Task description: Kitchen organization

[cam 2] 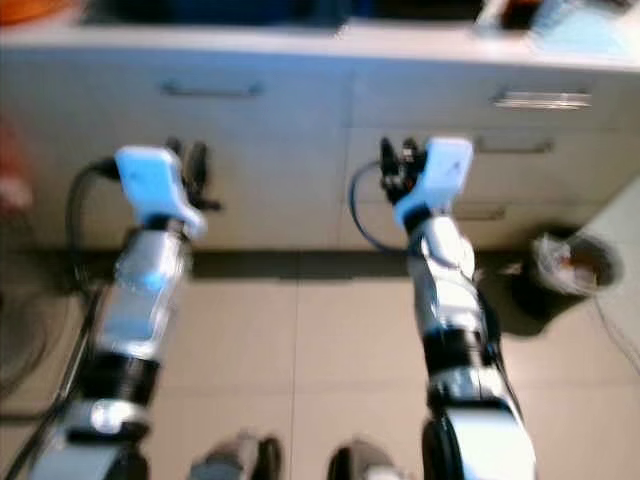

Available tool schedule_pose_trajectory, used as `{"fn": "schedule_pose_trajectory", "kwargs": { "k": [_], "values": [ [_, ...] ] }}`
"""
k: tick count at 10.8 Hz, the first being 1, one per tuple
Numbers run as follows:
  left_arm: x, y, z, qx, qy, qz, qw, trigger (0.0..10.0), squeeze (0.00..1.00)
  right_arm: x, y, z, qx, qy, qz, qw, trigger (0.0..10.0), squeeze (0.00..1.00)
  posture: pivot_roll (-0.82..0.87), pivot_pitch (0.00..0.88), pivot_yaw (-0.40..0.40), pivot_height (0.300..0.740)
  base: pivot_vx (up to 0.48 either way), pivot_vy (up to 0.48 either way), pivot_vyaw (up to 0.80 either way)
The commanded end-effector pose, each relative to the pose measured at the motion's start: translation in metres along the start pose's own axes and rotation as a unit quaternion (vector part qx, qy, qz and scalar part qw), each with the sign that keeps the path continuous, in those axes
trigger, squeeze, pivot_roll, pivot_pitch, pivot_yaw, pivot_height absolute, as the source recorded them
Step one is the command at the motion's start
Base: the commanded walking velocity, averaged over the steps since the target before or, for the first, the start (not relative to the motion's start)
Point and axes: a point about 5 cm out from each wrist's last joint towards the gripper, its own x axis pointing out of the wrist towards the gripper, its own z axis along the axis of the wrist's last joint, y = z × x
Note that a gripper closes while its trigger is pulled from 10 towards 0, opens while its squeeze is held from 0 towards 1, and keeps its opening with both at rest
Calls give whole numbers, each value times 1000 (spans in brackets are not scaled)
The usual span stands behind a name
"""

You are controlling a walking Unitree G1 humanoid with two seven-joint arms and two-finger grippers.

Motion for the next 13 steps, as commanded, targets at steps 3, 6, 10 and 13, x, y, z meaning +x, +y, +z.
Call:
{"fn": "schedule_pose_trajectory", "kwargs": {
  "k": [3, 6, 10, 13],
  "values": [
    [1, -3, 4, 2, -4, -5, 1000, 10000, 0, 2, -1, 5, 1, -3, -1, 1000, 10000, 0, 50, 151, -43, 723, 0, 0, 0],
    [3, 2, 7, -1, -5, 6, 1000, 10000, 0, 2, 3, 5, -5, -2, 14, 1000, 10000, 0, 53, 148, -44, 723, 399, 0, 0],
    [3, 1, 7, -2, -5, 6, 1000, 10000, 0, 1, 6, 3, -13, 3, 27, 1000, 10000, 0, 56, 149, -47, 723, 403, 0, 0],
    [3, 3, 8, -1, -7, 8, 1000, 10000, 0, 2, 7, 1, -7, 8, 28, 1000, 10000, 0, 58, 144, -46, 723, 402, 0, 0]
  ]
}}
